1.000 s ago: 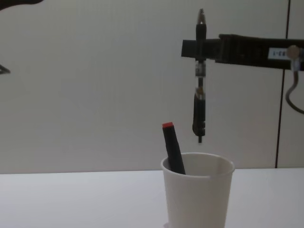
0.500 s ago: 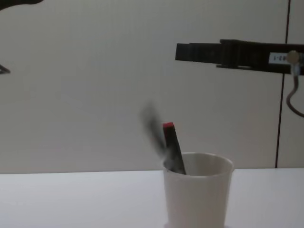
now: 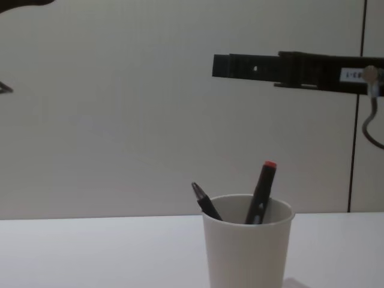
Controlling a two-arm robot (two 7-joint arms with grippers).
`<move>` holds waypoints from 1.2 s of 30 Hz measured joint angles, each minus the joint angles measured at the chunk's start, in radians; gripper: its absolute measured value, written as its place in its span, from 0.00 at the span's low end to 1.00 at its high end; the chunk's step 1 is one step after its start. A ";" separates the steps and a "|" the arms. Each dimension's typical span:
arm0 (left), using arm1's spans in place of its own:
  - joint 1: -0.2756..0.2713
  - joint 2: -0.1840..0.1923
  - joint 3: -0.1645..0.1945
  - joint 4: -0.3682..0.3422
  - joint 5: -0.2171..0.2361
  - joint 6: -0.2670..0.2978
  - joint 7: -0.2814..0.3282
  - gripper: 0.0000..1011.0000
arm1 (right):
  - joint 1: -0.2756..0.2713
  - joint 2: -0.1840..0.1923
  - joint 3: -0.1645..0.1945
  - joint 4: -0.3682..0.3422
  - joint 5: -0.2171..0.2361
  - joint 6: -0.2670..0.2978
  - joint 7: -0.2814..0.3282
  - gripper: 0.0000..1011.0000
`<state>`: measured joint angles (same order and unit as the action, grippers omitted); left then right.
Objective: Place the pen into the pen holder.
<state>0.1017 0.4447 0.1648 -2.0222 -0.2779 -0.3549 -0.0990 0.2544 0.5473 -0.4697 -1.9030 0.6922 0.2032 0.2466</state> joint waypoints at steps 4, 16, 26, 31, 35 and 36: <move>0.000 0.000 0.000 0.000 0.000 0.000 0.000 0.99 | 0.000 0.002 0.003 -0.002 0.004 -0.002 -0.003 0.96; 0.000 0.000 0.000 0.000 0.000 0.000 0.000 0.99 | -0.026 0.050 0.043 -0.045 0.061 -0.052 -0.083 0.99; -0.003 0.000 0.003 0.002 0.000 0.003 0.000 0.99 | -0.045 0.078 0.064 -0.062 0.084 -0.081 -0.118 0.99; -0.021 -0.004 0.018 0.024 0.004 0.022 0.004 0.99 | -0.058 0.062 0.075 -0.051 0.056 -0.085 -0.121 0.99; -0.054 -0.010 0.047 0.064 0.012 0.059 0.014 0.99 | -0.080 0.033 0.093 -0.031 0.008 -0.094 -0.127 0.99; -0.062 -0.011 0.052 0.072 0.014 0.067 0.016 0.99 | -0.085 0.027 0.096 -0.027 -0.001 -0.096 -0.129 0.99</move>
<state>0.0397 0.4338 0.2173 -1.9503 -0.2642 -0.2879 -0.0835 0.1696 0.5748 -0.3734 -1.9295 0.6909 0.1072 0.1179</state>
